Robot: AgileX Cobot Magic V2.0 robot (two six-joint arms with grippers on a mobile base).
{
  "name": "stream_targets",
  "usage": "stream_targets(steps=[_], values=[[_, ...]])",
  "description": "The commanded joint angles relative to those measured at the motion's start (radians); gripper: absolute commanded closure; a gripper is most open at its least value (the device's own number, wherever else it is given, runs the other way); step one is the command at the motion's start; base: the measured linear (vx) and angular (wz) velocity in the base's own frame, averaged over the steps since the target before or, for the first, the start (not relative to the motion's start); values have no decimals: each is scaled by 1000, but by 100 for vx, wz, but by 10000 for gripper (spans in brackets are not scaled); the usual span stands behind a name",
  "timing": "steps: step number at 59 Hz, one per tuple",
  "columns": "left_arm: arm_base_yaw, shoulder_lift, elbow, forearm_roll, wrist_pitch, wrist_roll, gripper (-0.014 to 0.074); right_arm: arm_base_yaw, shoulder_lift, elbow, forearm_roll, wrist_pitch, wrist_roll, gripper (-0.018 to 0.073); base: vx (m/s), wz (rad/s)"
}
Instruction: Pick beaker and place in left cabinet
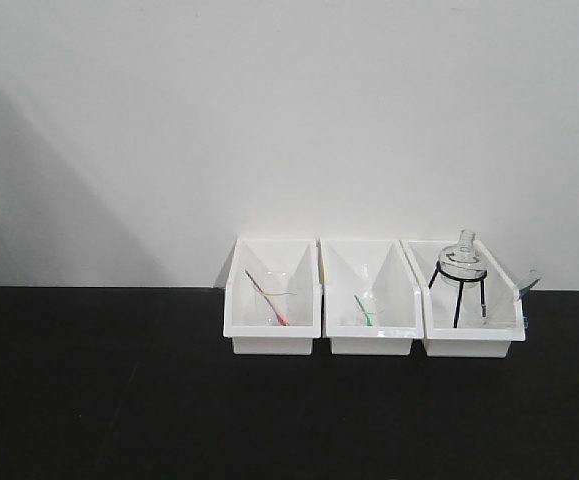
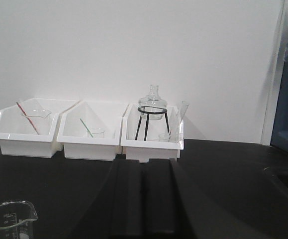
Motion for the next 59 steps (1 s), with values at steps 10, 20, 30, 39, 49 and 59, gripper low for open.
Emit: stream_targets(steps=[10,20,30,39,49,59], values=[[0,-16,-16,1,-77,-4,593,-4,-2,3,-8,-85,-2,568,0,0],[0,-16,-16,1,-77,-4,593,-4,-2,3,-8,-87,-2,568,0,0],[0,-16,-16,1,-77,-4,593,-4,-2,-1,-8,-187,-3,568,0,0],[0,-16,-16,1,-77,-4,593,-4,0,-59,4,-270,45,568,0,0],[0,-16,-16,1,-77,-4,593,-4,146,-317,-27,-80,17,568,0,0],[0,-16,-16,1,-77,-4,593,-4,424,-552,-36,-65,17,568,0,0]])
